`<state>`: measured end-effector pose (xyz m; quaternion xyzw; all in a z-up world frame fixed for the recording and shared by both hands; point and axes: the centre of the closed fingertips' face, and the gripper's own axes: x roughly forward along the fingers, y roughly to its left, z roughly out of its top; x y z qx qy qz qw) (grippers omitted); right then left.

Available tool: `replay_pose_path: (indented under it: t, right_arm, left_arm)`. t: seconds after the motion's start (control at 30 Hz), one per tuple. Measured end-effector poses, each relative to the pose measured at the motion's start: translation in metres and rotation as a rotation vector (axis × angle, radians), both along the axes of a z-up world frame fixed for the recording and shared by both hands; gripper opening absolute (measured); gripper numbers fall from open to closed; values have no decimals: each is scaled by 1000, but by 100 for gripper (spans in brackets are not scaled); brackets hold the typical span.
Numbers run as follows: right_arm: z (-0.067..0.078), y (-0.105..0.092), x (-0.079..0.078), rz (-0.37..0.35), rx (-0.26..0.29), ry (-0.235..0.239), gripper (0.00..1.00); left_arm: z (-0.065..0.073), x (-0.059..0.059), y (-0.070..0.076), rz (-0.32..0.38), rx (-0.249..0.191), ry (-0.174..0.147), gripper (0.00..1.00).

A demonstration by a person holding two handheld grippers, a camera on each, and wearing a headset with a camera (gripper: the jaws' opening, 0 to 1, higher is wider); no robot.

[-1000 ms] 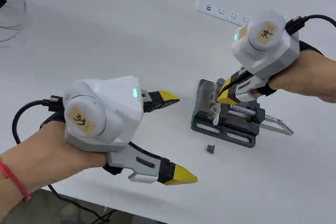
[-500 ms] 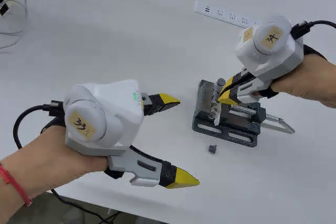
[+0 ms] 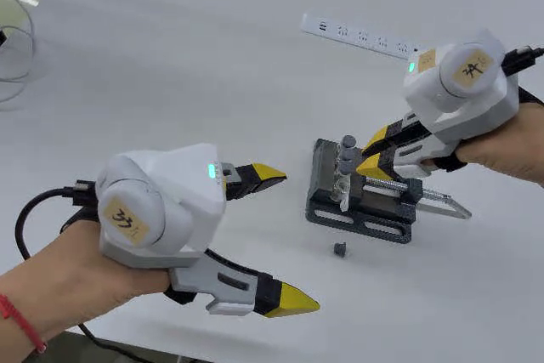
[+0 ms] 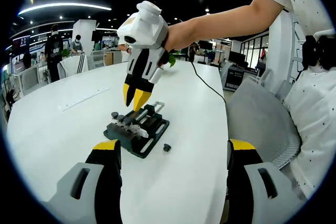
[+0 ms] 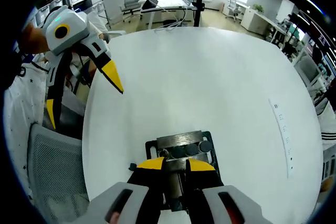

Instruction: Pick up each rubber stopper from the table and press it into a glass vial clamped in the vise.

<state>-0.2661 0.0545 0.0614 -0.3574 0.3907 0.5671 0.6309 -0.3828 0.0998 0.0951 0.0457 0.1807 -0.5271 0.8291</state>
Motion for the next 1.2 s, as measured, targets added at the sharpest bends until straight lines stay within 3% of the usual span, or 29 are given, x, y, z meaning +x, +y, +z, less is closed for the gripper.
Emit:
replay_pose_path:
  t: [0.57,0.73,0.93,1.2]
  right_arm:
    - [30,-50,-25,-152,169,-41,25]
    - [32,-72,-33,-200,208,-53,29]
    - [31,-99,-47,-262,261,-57,35]
    - [29,-125,-61,-299,326,-65,52]
  left_arm:
    - [-3,5,-4,-40,46,-14,69]
    - [-6,8,-10,-66,61,-16,64]
    - [-19,12,-16,-104,91,-8,55]
    - [-30,12,-24,-146,132,-6,51]
